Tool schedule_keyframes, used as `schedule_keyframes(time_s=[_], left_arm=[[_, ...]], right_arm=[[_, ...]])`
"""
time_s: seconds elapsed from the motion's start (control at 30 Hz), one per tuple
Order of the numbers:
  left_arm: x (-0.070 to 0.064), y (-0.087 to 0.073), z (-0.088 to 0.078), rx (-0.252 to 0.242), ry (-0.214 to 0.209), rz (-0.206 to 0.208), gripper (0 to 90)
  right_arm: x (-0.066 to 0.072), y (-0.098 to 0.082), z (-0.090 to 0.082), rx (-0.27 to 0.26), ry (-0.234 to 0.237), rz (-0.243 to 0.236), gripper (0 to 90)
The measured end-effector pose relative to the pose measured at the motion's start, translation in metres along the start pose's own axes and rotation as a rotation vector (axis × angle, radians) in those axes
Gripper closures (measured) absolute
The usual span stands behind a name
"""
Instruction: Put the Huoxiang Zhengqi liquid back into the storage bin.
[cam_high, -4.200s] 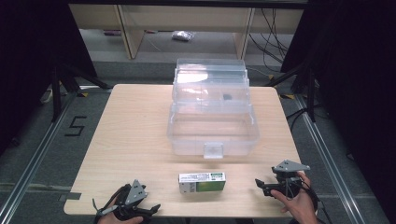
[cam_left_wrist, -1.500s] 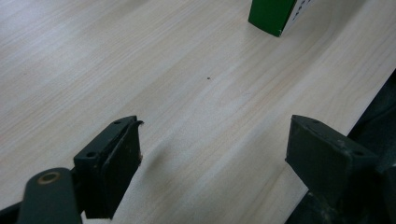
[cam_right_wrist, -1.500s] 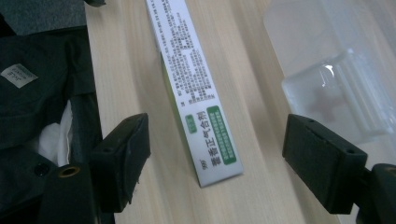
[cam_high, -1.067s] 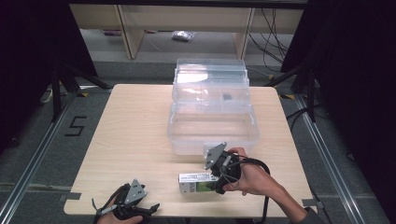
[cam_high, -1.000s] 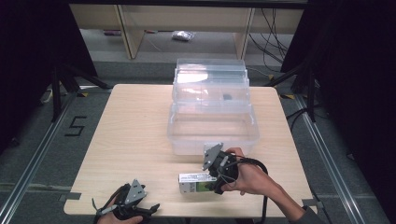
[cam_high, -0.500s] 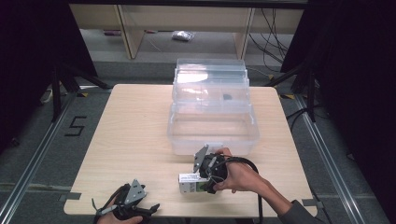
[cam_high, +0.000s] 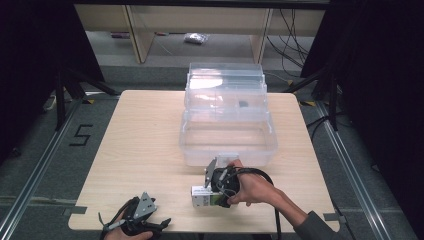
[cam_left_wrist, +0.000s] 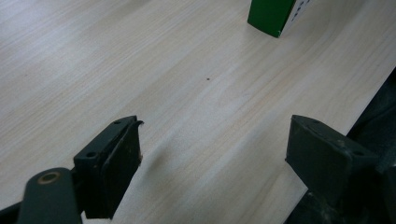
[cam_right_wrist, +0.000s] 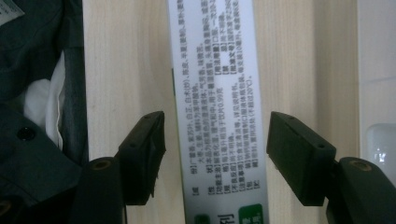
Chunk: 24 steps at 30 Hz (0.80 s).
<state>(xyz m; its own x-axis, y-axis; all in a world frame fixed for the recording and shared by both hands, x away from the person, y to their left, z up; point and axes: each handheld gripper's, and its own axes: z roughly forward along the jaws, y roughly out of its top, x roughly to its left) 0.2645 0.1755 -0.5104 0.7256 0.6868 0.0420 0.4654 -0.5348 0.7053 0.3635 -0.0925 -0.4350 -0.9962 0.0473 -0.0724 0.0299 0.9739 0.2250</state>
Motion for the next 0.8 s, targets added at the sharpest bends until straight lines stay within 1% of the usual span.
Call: schedule_keyframes(time_s=[0.03, 0.07, 0.1, 0.13, 0.17, 0.2, 0.23, 0.27, 0.3, 0.33, 0.37, 0.47, 0.5, 0.53, 0.57, 0.63, 0.67, 0.7, 0.73, 0.8], left_arm=[[-0.0004, 0.0, 0.0001, -0.005, 0.003, -0.007, 17.3], [-0.0004, 0.0, 0.0001, -0.005, 0.003, -0.007, 17.3], [-0.0003, 0.0, 0.0001, -0.005, 0.002, -0.006, 17.3], [-0.0003, 0.0, 0.0001, -0.005, 0.002, -0.006, 17.3], [0.0, 0.0, -0.0001, 0.0, 0.001, -0.001, 17.3], [-0.0004, 0.0, 0.0002, -0.004, 0.001, -0.006, 17.3], [-0.0004, 0.0, 0.0002, -0.005, 0.001, -0.006, 17.3], [0.0, 0.0001, -0.0002, 0.0, 0.0, 0.001, 17.3], [-0.0001, 0.0001, -0.0003, -0.001, 0.001, 0.001, 17.3], [-0.0005, 0.0001, 0.0001, -0.006, 0.001, -0.006, 17.3], [-0.0004, 0.0, 0.0, -0.005, 0.002, -0.006, 17.3], [-0.0001, 0.0001, -0.0003, 0.0, -0.001, 0.002, 17.3], [-0.0001, 0.0001, -0.0002, 0.0, -0.001, 0.001, 17.3], [-0.0001, 0.0001, -0.0002, 0.0, -0.001, 0.001, 17.3], [-0.0001, 0.0002, -0.0003, 0.0, -0.001, 0.001, 17.3], [-0.0001, 0.0002, -0.0003, 0.0, -0.001, 0.002, 17.3], [-0.0001, 0.0001, -0.0002, 0.001, 0.0, 0.0, 17.3], [-0.0001, 0.0001, -0.0002, 0.001, 0.0, 0.0, 17.3], [-0.0001, 0.0001, -0.0001, 0.001, -0.001, 0.001, 17.3], [0.0, 0.0003, -0.0003, 0.001, -0.001, 0.004, 17.3]], right_arm=[[0.0005, 0.0008, 0.0013, 0.001, 0.004, -0.005, 39.5], [-0.0008, 0.0018, 0.0024, -0.002, 0.01, -0.032, 39.7], [0.0015, 0.0014, 0.0021, 0.018, 0.011, 0.007, 40.2], [0.0023, 0.002, 0.0021, 0.032, 0.011, 0.012, 40.8], [0.0017, 0.0027, 0.0035, 0.025, 0.016, -0.008, 41.2], [0.0017, 0.0027, 0.0035, 0.025, 0.016, -0.008, 41.2], [0.0009, 0.0045, 0.0042, 0.039, 0.021, -0.036, 42.3], [-0.0011, 0.005, 0.0058, 0.019, 0.015, -0.073, 42.9], [0.0014, 0.005, 0.0057, 0.028, 0.017, -0.034, 43.2], [0.0, 0.0053, 0.0065, 0.025, 0.021, -0.053, 43.6], [0.0009, 0.0055, 0.0058, 0.035, 0.015, -0.038, 44.1], [-0.0005, 0.0052, 0.007, 0.041, 0.023, -0.047, 44.6], [0.0028, 0.0055, 0.0058, 0.073, 0.033, 0.01, 44.9], [0.0028, 0.0055, 0.0058, 0.073, 0.033, 0.01, 44.9], [0.0017, 0.0057, 0.0066, 0.066, 0.029, -0.006, 45.6], [0.002, 0.0062, 0.007, 0.074, 0.036, 0.006, 46.5], [0.0004, 0.0061, 0.009, 0.065, 0.034, -0.023, 47.3], [0.001, 0.0065, 0.0091, 0.074, 0.038, -0.018, 47.3], [0.0029, 0.0075, 0.0085, 0.083, 0.041, 0.0, 47.5], [0.0011, 0.0074, 0.0104, 0.07, 0.045, -0.025, 49.0]])
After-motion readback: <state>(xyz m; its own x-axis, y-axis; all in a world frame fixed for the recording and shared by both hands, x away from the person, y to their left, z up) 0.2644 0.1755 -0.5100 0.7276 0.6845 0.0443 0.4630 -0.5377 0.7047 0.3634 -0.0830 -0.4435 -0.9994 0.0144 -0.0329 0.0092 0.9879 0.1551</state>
